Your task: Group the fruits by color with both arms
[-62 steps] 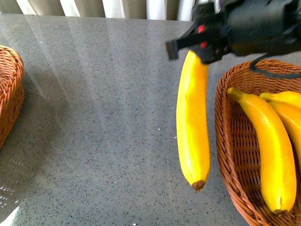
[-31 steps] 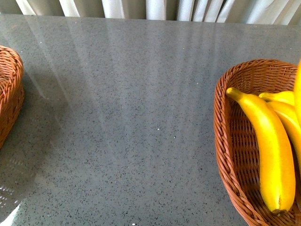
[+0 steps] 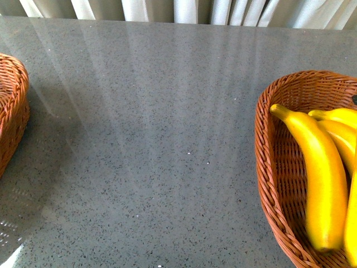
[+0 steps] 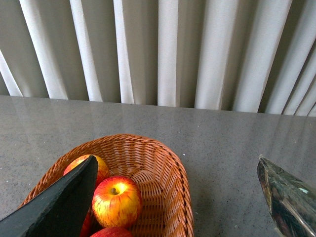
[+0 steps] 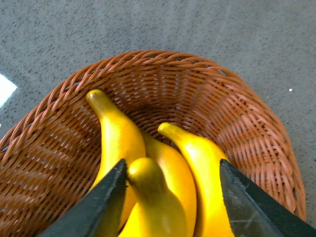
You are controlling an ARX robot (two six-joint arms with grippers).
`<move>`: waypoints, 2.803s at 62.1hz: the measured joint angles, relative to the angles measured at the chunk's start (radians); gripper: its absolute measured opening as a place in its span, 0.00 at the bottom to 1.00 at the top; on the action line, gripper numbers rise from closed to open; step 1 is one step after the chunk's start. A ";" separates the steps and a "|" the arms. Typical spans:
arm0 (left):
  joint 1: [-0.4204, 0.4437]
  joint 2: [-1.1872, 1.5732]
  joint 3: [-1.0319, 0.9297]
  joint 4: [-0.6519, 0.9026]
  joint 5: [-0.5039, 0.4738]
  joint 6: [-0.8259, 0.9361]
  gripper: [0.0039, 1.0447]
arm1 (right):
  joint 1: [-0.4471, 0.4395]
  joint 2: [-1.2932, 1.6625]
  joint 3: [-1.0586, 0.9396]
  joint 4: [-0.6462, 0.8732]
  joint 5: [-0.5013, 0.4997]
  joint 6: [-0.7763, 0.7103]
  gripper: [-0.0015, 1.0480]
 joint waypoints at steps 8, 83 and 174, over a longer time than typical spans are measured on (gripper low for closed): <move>0.000 0.000 0.000 0.000 0.000 0.000 0.91 | -0.017 -0.119 -0.061 0.037 -0.065 0.071 0.76; 0.000 0.000 0.000 0.000 0.000 0.000 0.91 | -0.043 -0.731 -0.560 0.494 0.175 0.360 0.02; 0.000 0.000 0.000 0.000 0.000 0.000 0.91 | -0.043 -1.381 -0.561 -0.142 0.175 0.363 0.02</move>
